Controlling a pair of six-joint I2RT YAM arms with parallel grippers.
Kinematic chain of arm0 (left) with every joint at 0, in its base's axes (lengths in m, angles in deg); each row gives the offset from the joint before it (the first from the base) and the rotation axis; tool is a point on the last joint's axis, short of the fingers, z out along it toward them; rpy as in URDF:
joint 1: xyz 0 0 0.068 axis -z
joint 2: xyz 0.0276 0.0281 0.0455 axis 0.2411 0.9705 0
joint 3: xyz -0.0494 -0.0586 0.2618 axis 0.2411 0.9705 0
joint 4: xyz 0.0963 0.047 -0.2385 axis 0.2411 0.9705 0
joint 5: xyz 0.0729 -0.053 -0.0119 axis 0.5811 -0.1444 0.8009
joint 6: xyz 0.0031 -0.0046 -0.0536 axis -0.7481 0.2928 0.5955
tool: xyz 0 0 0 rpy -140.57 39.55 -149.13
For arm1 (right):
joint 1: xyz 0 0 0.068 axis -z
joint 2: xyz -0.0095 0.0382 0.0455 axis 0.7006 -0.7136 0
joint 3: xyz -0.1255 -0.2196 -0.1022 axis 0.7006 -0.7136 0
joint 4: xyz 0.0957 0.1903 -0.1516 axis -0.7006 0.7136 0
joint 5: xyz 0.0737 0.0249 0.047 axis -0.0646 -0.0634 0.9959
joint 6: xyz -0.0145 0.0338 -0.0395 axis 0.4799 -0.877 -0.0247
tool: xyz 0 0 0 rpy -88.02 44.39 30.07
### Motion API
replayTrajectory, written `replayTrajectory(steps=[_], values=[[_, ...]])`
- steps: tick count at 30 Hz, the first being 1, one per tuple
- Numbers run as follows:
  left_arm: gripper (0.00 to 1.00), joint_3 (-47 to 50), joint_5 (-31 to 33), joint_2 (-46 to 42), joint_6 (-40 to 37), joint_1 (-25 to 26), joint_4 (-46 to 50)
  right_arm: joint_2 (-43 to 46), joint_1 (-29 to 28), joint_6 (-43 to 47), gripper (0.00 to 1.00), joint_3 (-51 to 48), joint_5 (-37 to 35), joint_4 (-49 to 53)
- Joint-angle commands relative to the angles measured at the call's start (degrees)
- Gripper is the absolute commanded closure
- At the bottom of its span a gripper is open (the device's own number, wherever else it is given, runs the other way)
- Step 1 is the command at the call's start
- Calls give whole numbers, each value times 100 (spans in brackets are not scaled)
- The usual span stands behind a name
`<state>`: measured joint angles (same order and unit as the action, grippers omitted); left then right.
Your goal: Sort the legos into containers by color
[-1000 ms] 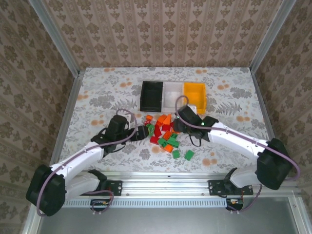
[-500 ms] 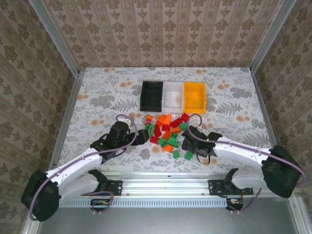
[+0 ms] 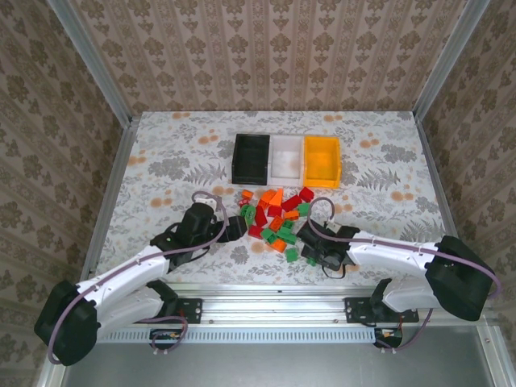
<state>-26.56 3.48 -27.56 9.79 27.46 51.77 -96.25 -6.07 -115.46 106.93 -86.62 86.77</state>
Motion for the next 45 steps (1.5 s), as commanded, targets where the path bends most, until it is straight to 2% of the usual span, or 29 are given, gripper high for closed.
replayTrajectory(steps=[1,5,13,21,25,29,33,38,45], values=[[9,1,105,-44,63,49,16,59,-61,-238,44,-159,-60,103],[9,-15,112,42,77,68,-57,28,-76,-139,53,-122,-101,34],[8,-190,37,407,116,144,-115,61,-170,237,85,114,-422,17],[7,-597,-179,821,138,142,-120,260,-225,1024,87,633,-1155,200],[7,-910,-127,942,-5,139,130,368,297,1865,86,973,-1110,47],[6,-1063,61,901,-82,121,346,76,1154,2756,89,1357,-695,-559],[6,-1045,65,791,64,21,388,-719,1731,3485,90,2229,-556,-825],[6,-1045,84,542,146,-1,588,-1884,2576,3978,90,3427,-4,-1096],[6,-936,266,46,193,-29,861,-3408,3294,4417,88,5079,128,-728]])
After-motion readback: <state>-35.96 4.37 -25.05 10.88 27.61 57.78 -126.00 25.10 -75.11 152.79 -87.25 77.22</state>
